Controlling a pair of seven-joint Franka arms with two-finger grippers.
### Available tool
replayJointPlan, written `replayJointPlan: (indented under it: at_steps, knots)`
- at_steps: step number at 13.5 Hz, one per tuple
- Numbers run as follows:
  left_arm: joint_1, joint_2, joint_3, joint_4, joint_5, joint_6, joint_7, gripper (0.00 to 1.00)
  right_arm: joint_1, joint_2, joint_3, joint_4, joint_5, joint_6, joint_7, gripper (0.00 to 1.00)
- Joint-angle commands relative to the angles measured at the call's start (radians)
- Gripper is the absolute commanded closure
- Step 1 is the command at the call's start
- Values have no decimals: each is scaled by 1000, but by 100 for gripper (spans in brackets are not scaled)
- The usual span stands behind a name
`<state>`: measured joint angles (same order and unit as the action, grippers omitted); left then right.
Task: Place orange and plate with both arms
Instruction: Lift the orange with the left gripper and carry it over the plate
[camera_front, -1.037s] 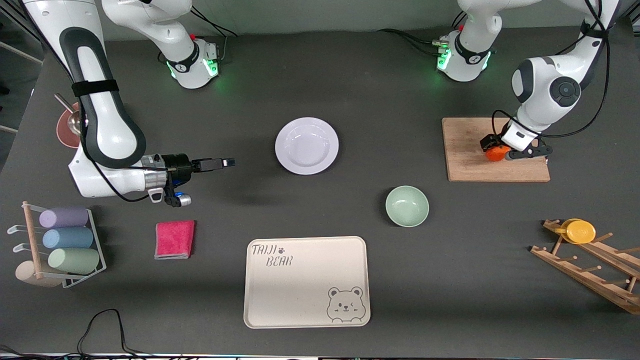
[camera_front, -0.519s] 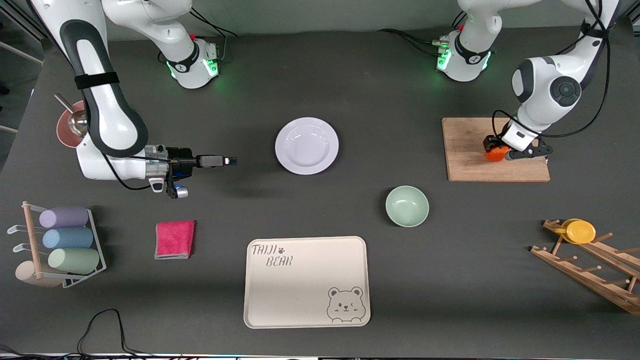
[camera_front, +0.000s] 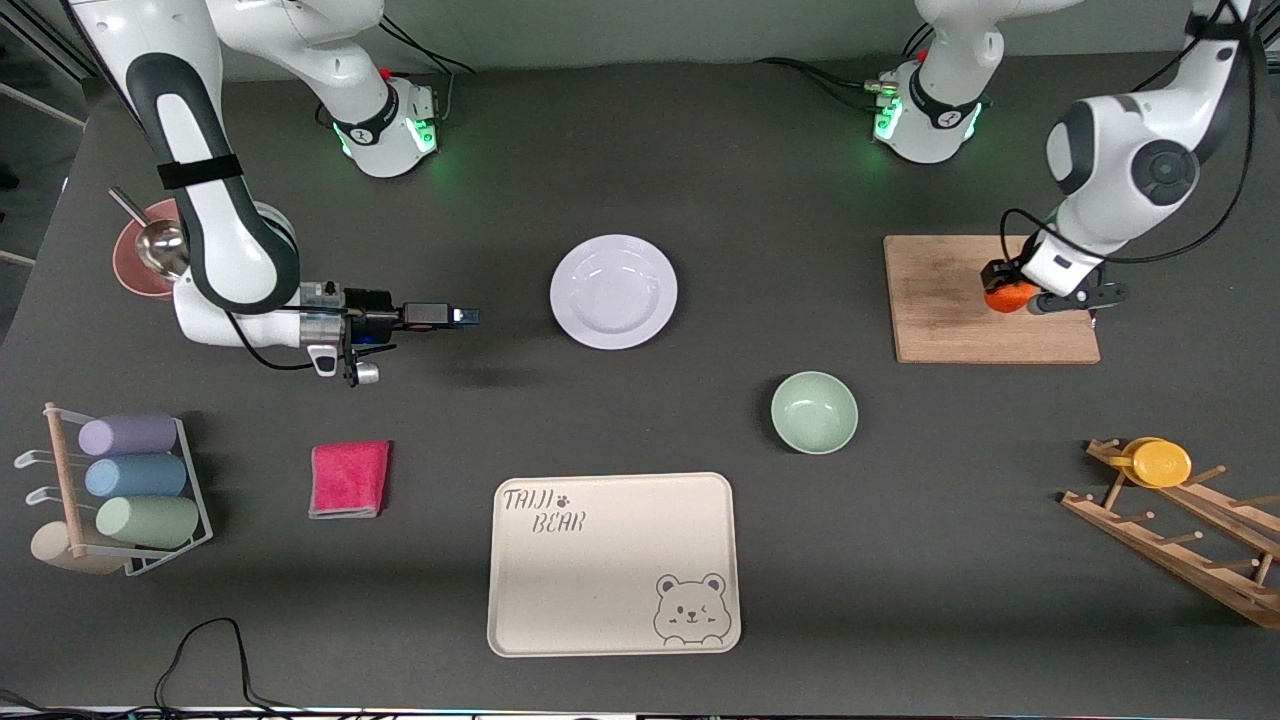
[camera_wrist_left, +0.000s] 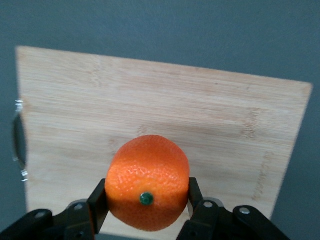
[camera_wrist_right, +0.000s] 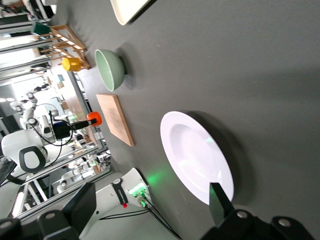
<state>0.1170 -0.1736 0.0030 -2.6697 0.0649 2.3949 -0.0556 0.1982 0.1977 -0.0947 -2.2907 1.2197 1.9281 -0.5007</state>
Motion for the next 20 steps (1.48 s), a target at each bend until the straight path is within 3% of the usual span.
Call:
replayJointPlan:
  at_steps: [1,5,8,10,12,15,18,20]
  knots:
    - [-3,-98,-8,129,10,-246,5,100,17,-14,-10,-59,86,23,-93,0]
    - [-8,-107,-44,481,10,-710,3,100,35,-6,-8,-69,101,45,-123,0]
    - [-26,-106,-66,640,-2,-897,0,100,37,34,-8,-95,173,51,-254,0]
    - [-72,-107,-69,657,-11,-916,-19,100,35,57,-8,-96,173,49,-301,0]
    - [-99,-92,-121,665,-78,-906,-116,100,35,68,-8,-98,175,49,-315,0]
    - [-102,-6,-302,752,-161,-890,-344,100,38,86,-8,-104,176,52,-347,0]
    - [-105,179,-504,925,-178,-861,-649,100,38,100,-8,-105,184,52,-358,0]
    - [-155,297,-601,994,-174,-779,-841,100,38,104,-7,-110,191,52,-363,0]
